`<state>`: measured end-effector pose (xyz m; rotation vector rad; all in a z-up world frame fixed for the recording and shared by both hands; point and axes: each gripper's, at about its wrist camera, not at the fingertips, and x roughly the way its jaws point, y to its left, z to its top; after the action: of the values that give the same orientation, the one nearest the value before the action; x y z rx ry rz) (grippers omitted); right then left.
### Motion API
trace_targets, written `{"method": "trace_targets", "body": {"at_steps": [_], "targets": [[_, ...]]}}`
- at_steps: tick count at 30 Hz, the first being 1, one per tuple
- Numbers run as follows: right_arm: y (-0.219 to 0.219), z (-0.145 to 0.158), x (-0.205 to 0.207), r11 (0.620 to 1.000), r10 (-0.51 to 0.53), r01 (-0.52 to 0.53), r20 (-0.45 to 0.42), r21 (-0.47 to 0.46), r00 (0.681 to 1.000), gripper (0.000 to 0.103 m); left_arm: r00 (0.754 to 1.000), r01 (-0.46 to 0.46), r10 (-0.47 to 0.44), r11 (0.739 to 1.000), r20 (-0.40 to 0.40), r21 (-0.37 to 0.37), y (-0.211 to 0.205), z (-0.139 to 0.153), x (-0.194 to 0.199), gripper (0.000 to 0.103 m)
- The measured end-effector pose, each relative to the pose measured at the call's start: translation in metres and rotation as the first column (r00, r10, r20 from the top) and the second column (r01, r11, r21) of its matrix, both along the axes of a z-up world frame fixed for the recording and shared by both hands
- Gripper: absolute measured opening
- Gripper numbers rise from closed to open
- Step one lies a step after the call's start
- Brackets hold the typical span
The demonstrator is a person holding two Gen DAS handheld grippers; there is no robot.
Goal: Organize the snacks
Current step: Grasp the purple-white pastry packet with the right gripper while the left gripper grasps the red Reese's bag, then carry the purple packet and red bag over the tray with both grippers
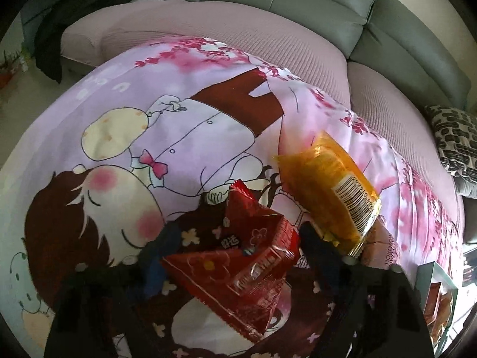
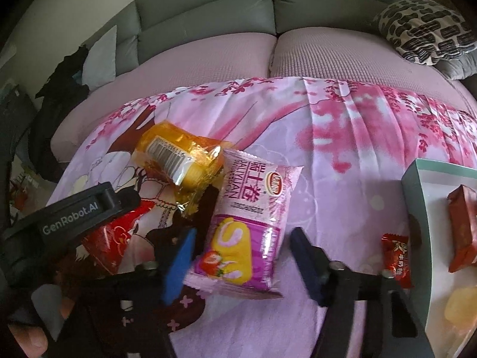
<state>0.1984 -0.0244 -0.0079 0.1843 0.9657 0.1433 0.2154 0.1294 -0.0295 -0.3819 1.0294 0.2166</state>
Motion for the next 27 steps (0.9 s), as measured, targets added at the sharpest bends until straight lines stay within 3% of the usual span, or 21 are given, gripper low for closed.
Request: {"method": "trace_targets", "body": {"at_steps": [4,11,21,27], "targets": [[0.001,0.002,0.0,1.0,0.007,-0.007,0.002,-0.003,1.0,0.051,1.0,0.001,-0.001,1.0,0.003,-0.007,-0.002,0.006,-0.003,0.071],[-0.004,0.006,-0.003,1.0,0.013,-0.013,0.004,0.013,1.0,0.044,1.0,0.009,-0.009,1.0,0.021,0.002,-0.009,0.016,-0.012,0.068],[-0.015,0.031,-0.022,0.999,-0.002,-0.001,0.059,0.038,0.998,0.043,0.998,0.008,-0.008,1.0,0.057,0.006,-0.012,0.033,-0.027,0.067],[-0.04,0.059,-0.037,0.998,-0.058,0.053,0.125,0.043,0.99,0.043,0.99,0.042,-0.043,0.999,0.133,0.007,-0.027,0.061,-0.037,0.067]]}}
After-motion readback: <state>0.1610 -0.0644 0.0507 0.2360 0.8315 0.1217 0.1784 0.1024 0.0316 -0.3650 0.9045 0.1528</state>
